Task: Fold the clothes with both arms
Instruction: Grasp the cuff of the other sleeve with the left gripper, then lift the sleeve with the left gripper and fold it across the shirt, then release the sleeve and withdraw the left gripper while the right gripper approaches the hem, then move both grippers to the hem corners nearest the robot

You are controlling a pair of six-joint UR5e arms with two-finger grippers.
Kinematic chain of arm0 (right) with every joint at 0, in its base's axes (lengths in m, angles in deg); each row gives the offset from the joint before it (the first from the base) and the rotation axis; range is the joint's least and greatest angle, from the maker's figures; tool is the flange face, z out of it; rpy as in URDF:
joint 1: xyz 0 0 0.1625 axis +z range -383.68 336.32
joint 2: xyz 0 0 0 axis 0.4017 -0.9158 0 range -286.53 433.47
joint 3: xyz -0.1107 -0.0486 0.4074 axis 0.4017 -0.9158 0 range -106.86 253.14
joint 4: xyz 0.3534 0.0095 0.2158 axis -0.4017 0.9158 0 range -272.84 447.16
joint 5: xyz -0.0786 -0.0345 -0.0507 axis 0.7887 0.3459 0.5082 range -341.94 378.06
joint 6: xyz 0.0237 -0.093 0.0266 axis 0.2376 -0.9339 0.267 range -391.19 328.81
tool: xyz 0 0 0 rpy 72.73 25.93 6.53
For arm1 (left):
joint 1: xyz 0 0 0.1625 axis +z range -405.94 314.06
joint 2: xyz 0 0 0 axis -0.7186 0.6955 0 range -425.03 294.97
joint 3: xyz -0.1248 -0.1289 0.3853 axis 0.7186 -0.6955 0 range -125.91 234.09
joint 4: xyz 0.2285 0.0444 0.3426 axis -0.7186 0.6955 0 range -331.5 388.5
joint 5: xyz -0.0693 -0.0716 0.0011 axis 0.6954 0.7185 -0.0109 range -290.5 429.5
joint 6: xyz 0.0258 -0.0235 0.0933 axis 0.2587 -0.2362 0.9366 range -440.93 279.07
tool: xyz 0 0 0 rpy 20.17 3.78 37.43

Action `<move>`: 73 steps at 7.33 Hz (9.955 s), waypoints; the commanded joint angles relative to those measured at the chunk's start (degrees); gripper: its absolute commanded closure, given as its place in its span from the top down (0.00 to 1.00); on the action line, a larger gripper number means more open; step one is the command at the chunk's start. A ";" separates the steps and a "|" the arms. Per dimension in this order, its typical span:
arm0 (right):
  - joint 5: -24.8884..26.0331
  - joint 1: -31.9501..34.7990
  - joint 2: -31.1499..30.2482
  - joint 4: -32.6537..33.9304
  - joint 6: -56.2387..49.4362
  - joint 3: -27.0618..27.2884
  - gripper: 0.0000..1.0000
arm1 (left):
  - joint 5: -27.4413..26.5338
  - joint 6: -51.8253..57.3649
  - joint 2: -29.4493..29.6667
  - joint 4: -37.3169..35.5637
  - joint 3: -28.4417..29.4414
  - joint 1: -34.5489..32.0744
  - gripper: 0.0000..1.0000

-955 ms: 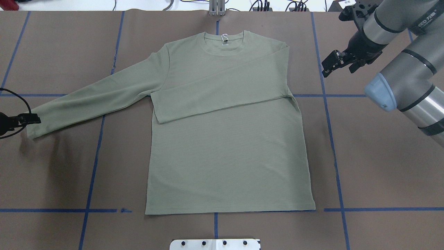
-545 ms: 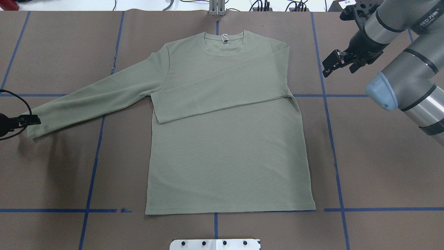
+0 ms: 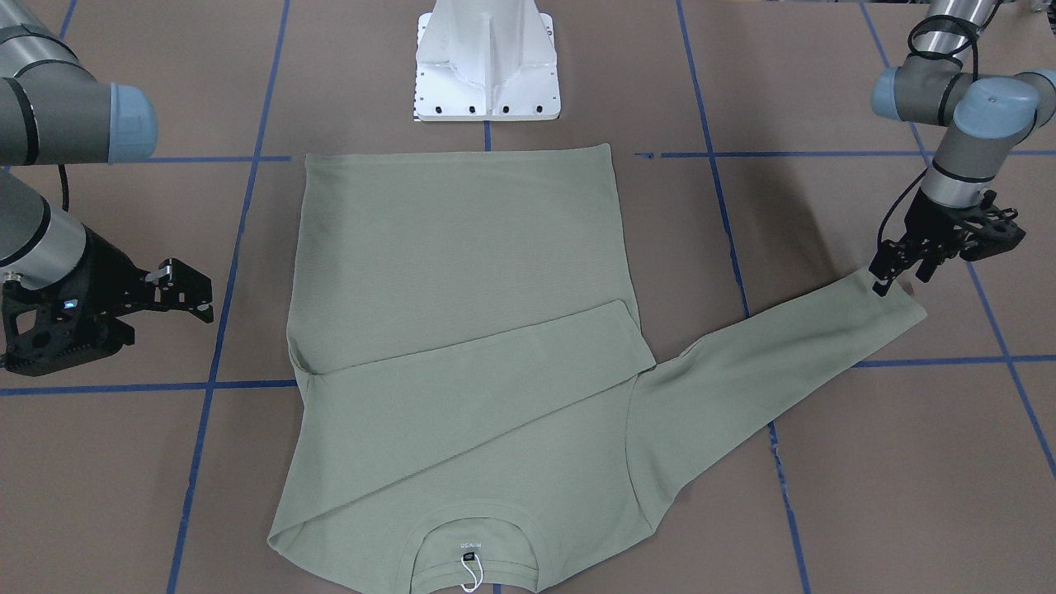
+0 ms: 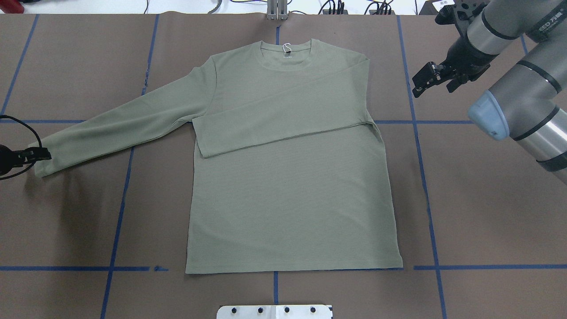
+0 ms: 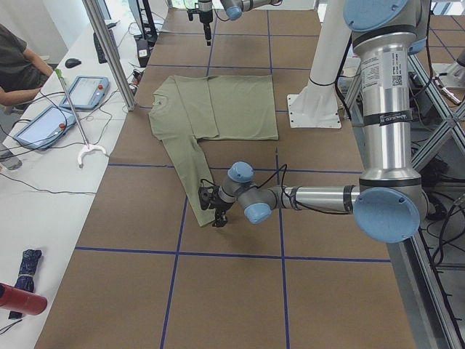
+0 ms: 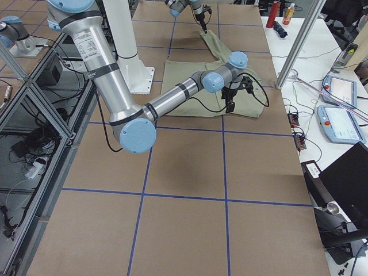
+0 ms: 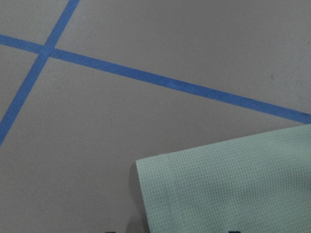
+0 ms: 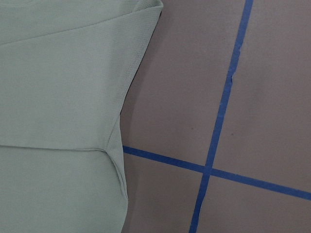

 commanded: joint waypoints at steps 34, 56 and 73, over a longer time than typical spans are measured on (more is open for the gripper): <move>-0.01 5.50 -19.31 -0.87 -3.73 10.81 1.00 | 1.57 -7.90 39.40 -49.92 -15.75 1.01 0.00; 3.83 -5.34 -21.71 -20.35 20.27 12.22 1.00 | -3.62 -9.04 50.68 -42.66 -8.45 17.36 1.00; 29.35 -44.41 -25.93 -21.01 49.26 19.60 0.19 | -1.06 -1.00 30.23 -48.16 -33.14 17.71 1.00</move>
